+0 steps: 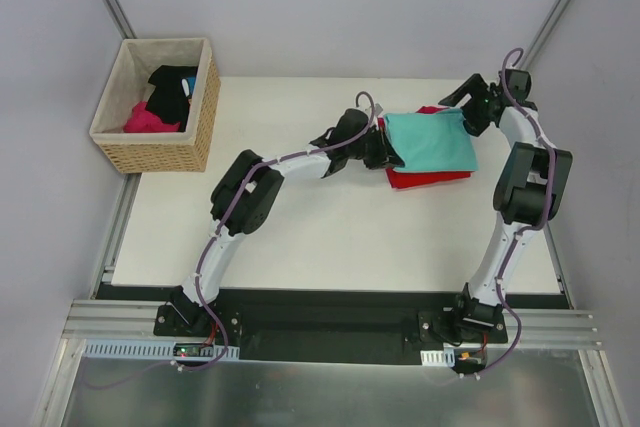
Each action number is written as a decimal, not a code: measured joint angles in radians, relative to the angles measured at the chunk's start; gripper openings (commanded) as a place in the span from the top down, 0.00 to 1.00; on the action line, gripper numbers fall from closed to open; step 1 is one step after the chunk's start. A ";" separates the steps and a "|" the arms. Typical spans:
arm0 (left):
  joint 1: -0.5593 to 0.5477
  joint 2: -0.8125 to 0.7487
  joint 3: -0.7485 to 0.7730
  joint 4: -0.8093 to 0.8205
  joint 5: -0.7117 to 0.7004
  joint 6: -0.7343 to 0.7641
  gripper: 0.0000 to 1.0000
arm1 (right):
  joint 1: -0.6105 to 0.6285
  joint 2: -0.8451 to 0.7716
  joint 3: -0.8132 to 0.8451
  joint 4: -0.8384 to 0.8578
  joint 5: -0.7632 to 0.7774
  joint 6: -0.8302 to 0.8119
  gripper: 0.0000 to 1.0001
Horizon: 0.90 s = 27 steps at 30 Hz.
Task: Fold and stack the t-shirts
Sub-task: Put the neatly folded tshirt into the corner of the board with both arms
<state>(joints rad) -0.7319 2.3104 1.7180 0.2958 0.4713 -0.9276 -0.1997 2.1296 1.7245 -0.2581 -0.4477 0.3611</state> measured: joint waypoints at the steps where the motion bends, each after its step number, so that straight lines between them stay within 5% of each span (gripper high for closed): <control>1: 0.000 0.000 -0.006 0.003 0.000 0.000 0.98 | 0.003 -0.002 0.003 0.000 0.004 -0.005 0.03; 3: 0.000 0.000 -0.023 0.008 0.000 0.000 0.96 | 0.011 -0.013 0.003 -0.003 0.025 -0.018 0.02; 6: 0.000 -0.001 -0.049 0.014 0.000 -0.002 0.76 | 0.024 -0.074 -0.014 -0.021 0.069 -0.045 0.01; 7: 0.000 -0.001 -0.056 0.014 0.000 0.002 0.58 | 0.032 -0.113 -0.018 -0.035 0.087 -0.059 0.00; 8: 0.000 -0.004 -0.064 0.015 0.000 0.002 0.01 | 0.039 -0.146 -0.018 -0.044 0.100 -0.068 0.03; 18: 0.000 -0.191 -0.199 -0.070 -0.071 0.057 0.01 | 0.208 -0.530 -0.017 -0.082 0.171 -0.142 0.04; 27: 0.029 -0.304 -0.122 -0.116 -0.095 0.106 0.01 | 0.211 -0.578 -0.288 -0.084 0.237 -0.146 0.04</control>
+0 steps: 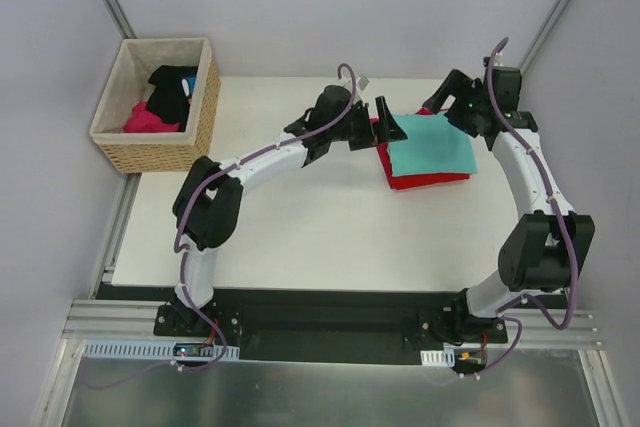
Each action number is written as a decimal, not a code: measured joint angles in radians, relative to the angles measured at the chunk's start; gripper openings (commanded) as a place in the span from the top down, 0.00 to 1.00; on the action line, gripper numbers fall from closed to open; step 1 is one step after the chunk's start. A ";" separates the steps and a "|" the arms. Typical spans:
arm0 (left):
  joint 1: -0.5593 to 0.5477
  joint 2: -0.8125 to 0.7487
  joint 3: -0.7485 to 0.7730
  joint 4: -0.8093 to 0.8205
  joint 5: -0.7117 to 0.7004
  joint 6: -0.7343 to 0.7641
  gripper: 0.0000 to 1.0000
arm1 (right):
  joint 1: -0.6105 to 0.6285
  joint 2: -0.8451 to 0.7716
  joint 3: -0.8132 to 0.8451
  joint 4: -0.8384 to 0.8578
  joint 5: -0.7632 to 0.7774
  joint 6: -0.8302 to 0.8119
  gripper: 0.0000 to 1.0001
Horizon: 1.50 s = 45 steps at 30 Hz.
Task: Fold and stack the t-shirts
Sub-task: Put the neatly folded tshirt into the corner of the board with both arms
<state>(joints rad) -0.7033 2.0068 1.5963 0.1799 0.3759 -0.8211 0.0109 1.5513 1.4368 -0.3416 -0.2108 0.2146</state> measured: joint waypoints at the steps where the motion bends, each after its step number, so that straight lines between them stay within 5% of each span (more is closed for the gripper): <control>1: 0.005 0.005 0.022 -0.008 0.002 0.000 0.01 | -0.001 0.007 -0.018 0.000 0.005 0.000 0.04; 13: 0.037 0.315 0.435 0.027 0.104 -0.026 0.01 | -0.061 0.059 -0.069 0.050 -0.003 0.013 0.03; 23: 0.058 0.492 0.439 0.069 0.141 -0.092 0.01 | -0.069 0.117 -0.180 0.124 0.013 0.028 0.03; 35: 0.063 0.498 0.399 0.138 0.150 -0.114 0.01 | -0.088 0.173 -0.311 0.207 0.027 0.073 0.03; 45: 0.063 0.248 0.166 0.037 0.132 -0.048 0.01 | 0.054 0.109 -0.122 0.073 0.058 -0.004 0.03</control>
<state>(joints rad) -0.6403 2.2543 1.7618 0.2165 0.5079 -0.8696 0.0647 1.6604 1.3144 -0.2687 -0.1528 0.2104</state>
